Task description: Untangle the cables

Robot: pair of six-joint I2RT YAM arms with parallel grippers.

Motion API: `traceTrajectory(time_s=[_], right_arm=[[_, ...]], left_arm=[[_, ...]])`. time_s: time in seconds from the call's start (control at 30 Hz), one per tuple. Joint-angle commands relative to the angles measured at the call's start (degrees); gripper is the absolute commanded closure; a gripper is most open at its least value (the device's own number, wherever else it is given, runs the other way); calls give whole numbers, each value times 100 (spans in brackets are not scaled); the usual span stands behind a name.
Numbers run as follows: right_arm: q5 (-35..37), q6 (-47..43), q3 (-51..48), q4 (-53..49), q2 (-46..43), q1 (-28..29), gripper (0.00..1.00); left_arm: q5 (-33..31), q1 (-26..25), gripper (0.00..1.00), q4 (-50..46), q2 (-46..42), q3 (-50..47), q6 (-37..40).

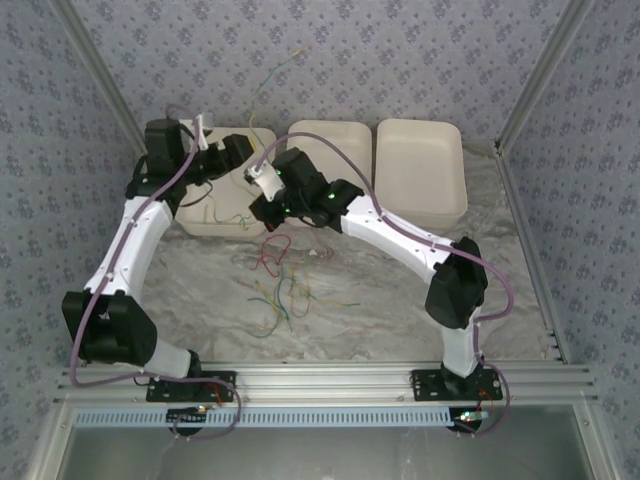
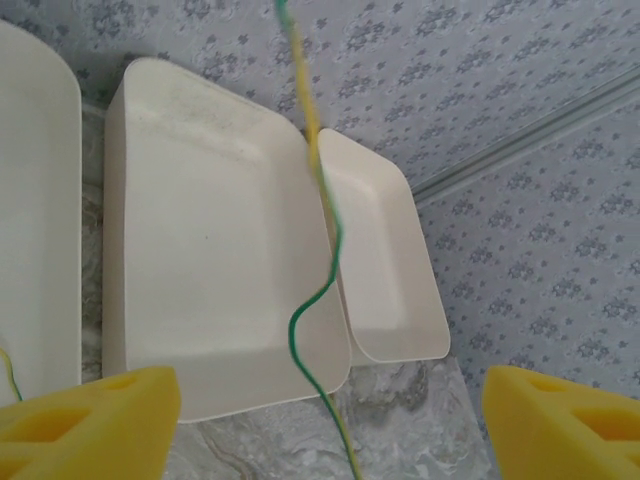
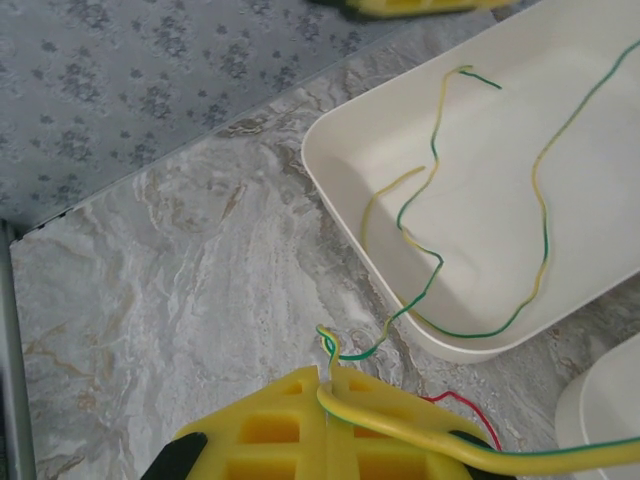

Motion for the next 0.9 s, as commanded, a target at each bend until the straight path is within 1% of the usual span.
traceTrajectory(time_s=[0.0, 0.2, 0.4, 0.53, 0.6, 0.63, 0.67, 0.7, 0.77, 0.8, 0.83, 0.87], right_arm=[[-516, -347, -9, -82, -242, -9, 100], [-601, -549, 117, -348, -160, 46, 100], [-130, -885, 312, -610, -27, 309, 100], [-5, -947, 423, -642, 53, 398, 100], [18, -991, 504, -709, 102, 439, 100], [43, -1021, 541, -747, 124, 463, 100], [86, -1040, 562, -764, 142, 481, 100], [118, -1045, 562, -770, 143, 491, 100], [186, -1037, 520, -750, 144, 485, 100], [205, -1028, 497, -742, 145, 470, 100], [216, -1019, 471, -724, 134, 457, 100], [261, -994, 441, -690, 126, 435, 100]], left_arm=[[209, -12, 19, -363, 160, 389, 282], [-23, -99, 20, -982, 387, 662, 627], [-278, -116, 20, -1109, 602, 943, 676], [-556, -147, 26, -1588, 876, 1315, 916], [-748, -139, 29, -1672, 939, 1369, 973], [-786, -130, 33, -1640, 952, 1365, 967], [-791, -123, 40, -1594, 962, 1366, 952], [-795, -121, 50, -1581, 979, 1377, 936], [-799, -122, 79, -1539, 1006, 1372, 849], [-833, -121, 92, -1526, 1013, 1354, 814], [-883, -122, 100, -1515, 998, 1335, 754], [-917, -105, 100, -1506, 989, 1311, 680]])
